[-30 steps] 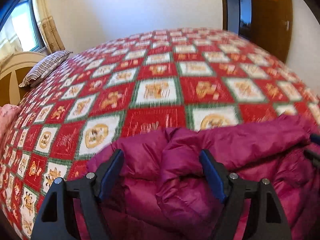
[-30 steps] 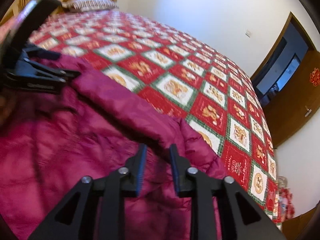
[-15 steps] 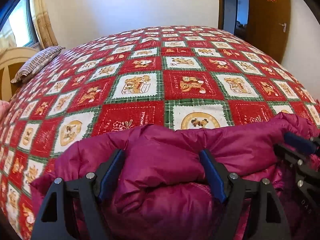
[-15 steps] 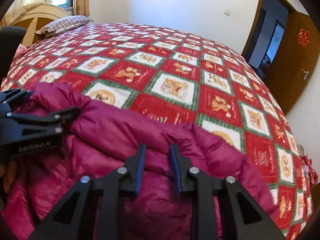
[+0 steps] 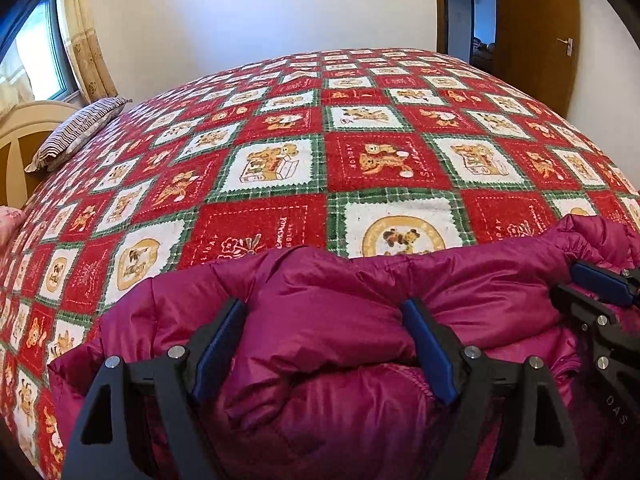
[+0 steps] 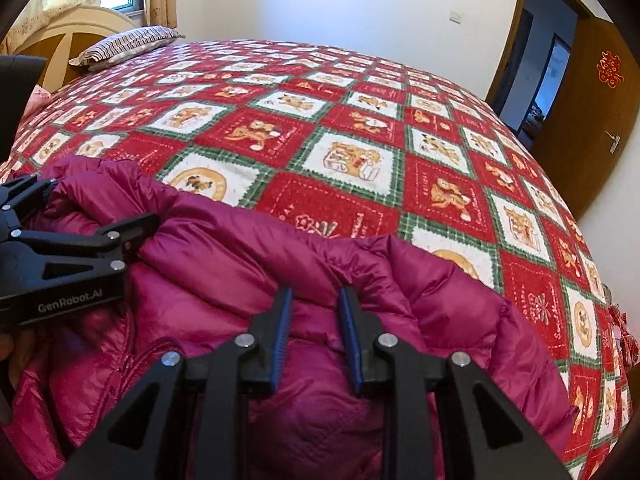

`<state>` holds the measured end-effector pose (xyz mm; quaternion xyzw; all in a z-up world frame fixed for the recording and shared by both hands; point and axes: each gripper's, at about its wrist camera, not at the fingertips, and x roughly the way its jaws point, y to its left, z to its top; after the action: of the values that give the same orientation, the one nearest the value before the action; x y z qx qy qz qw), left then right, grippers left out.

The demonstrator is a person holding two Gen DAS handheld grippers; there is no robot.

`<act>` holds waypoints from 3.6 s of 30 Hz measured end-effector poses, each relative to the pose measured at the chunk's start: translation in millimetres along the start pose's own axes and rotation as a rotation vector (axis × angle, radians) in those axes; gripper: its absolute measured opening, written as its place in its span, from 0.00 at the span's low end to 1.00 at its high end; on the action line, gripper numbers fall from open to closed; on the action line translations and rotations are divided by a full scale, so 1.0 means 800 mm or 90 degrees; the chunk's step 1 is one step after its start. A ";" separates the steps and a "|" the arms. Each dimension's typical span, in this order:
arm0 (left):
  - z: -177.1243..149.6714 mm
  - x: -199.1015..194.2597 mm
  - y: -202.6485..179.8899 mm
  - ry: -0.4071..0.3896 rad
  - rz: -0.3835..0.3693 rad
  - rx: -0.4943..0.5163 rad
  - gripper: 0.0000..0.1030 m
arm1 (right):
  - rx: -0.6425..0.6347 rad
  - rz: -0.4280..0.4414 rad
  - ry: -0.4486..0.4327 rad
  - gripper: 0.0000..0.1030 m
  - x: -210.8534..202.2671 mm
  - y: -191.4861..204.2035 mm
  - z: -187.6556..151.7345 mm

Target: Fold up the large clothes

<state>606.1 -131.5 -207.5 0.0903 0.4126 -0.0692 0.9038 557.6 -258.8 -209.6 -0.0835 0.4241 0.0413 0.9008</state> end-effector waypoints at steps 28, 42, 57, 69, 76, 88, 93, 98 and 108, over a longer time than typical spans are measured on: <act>-0.119 -0.233 0.098 -0.034 -0.032 -0.042 0.82 | 0.050 0.009 -0.024 0.83 -0.191 -0.070 -0.111; -0.387 -0.337 0.161 0.031 -0.022 -0.066 0.81 | 0.146 0.013 0.035 0.84 -0.299 -0.032 -0.334; -0.457 -0.377 0.116 0.011 -0.109 -0.022 0.46 | 0.217 0.067 0.053 0.57 -0.359 -0.002 -0.432; -0.446 -0.473 0.120 -0.079 -0.138 -0.001 0.04 | 0.229 0.153 -0.033 0.07 -0.429 -0.001 -0.429; -0.430 -0.587 0.139 -0.176 -0.149 -0.008 0.04 | 0.200 0.152 -0.154 0.05 -0.547 -0.004 -0.411; -0.387 -0.584 0.163 -0.197 -0.147 -0.049 0.03 | 0.205 0.141 -0.216 0.05 -0.565 -0.033 -0.350; -0.400 -0.584 0.153 -0.194 -0.132 -0.018 0.03 | 0.196 0.176 -0.091 0.64 -0.510 -0.014 -0.366; -0.437 -0.578 0.153 -0.163 -0.094 0.012 0.03 | 0.218 0.190 -0.026 0.79 -0.479 0.002 -0.410; -0.488 -0.540 0.169 -0.095 -0.081 -0.006 0.03 | 0.241 0.233 0.138 0.56 -0.411 0.035 -0.459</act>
<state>66.1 108.0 -116.9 0.0543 0.3491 -0.1313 0.9263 65.8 -300.3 -189.6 0.1601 0.5265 0.1142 0.8271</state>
